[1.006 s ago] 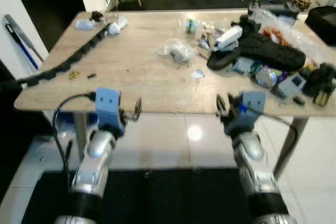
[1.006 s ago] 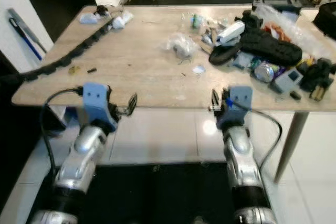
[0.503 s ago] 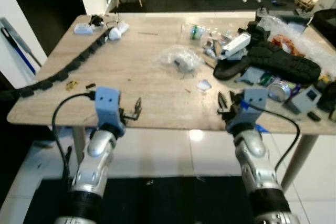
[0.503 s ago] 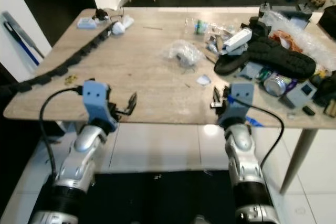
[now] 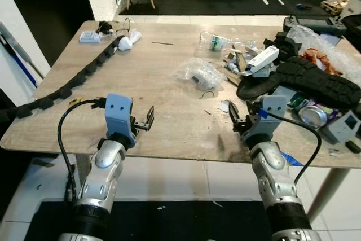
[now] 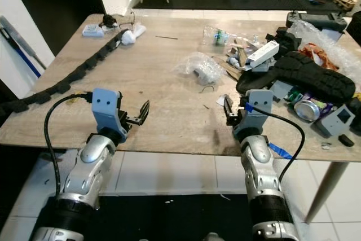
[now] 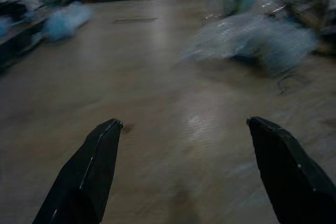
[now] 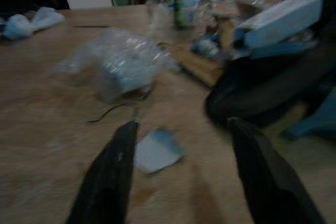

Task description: Picking trash to rubbish bin

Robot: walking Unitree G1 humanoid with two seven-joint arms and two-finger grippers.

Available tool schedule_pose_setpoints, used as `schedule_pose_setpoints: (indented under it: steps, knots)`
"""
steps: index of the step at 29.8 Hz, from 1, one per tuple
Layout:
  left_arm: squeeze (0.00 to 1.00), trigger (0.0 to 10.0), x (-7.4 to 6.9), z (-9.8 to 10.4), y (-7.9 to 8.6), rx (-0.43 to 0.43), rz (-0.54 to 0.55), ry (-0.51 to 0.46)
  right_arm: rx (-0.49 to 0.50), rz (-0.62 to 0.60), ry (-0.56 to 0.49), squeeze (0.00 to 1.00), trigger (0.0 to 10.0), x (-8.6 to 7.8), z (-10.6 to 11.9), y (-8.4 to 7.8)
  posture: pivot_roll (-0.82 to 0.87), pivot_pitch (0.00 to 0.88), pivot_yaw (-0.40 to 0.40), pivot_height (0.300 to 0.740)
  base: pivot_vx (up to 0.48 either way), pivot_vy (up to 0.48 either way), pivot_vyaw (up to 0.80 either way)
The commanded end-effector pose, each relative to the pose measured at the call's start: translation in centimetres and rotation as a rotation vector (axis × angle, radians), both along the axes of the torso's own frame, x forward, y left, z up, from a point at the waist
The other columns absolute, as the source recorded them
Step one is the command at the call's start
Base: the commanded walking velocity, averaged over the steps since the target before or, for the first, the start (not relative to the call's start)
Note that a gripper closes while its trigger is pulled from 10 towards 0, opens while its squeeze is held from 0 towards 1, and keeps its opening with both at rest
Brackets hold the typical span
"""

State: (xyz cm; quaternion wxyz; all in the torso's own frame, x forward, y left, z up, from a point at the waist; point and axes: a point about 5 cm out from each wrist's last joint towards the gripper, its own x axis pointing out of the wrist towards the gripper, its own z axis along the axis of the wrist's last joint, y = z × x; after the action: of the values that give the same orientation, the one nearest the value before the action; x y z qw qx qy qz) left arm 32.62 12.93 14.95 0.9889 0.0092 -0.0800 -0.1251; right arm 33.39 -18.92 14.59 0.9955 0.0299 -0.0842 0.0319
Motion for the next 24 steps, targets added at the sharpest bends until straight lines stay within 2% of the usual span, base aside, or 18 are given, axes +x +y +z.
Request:
schedule_pose_setpoints:
  steps: [1, 10, 13, 14, 15, 16, 24]
  knots:
    - [0.0, 10.0, -0.2, -0.4, 0.5, 0.015, 0.007, 0.013, 0.016, 0.014, 0.015, 1.0, 10.0, -0.1, -0.3, 0.2, 0.01, 0.12, 0.025, 0.74, 0.33, 0.0, 0.0]
    - [0.0, 10.0, -0.5, -0.3, 0.2, 0.042, -0.038, 0.008, 0.019, 0.075, 0.086, 1.0, 10.0, -0.1, -1.1, 0.9, 0.01, 0.108, 0.026, 0.74, 0.324, 0.0, 0.0]
    - [0.0, 10.0, -1.0, -0.1, -0.3, 0.032, -0.128, -0.009, 0.051, 0.09, 0.154, 1.0, 10.0, -0.2, -1.9, 1.2, 0.01, 0.106, 0.026, 0.74, 0.203, 0.0, 0.0]
    - [0.0, 10.0, -1.0, -0.1, -0.3, 0.032, -0.128, -0.009, 0.051, 0.09, 0.154, 1.0, 10.0, -0.2, -1.9, 1.2, 0.01, 0.106, 0.026, 0.74, 0.0, 0.0, 0.0]
    - [0.0, 10.0, -1.4, 0.0, -0.7, 0.037, -0.196, -0.021, 0.064, 0.09, 0.167, 0.31, 10.0, -0.2, -2.0, 1.2, 0.01, 0.106, 0.026, 0.74, 0.0, 0.0, 0.0]
    - [0.0, 10.0, -1.5, 0.0, -0.8, 0.046, -0.214, -0.025, 0.06, 0.09, 0.168, 0.0, 10.0, -0.3, -2.0, 1.2, 0.01, 0.106, 0.026, 0.74, 0.0, 0.0, 0.0]
    - [0.0, 10.0, -2.3, -0.1, -1.8, 0.08, -0.316, -0.03, 0.024, 0.095, 0.193, 0.0, 10.0, -0.5, -2.4, 1.4, 0.02, 0.102, 0.029, 0.74, 0.0, 0.0, 0.0]
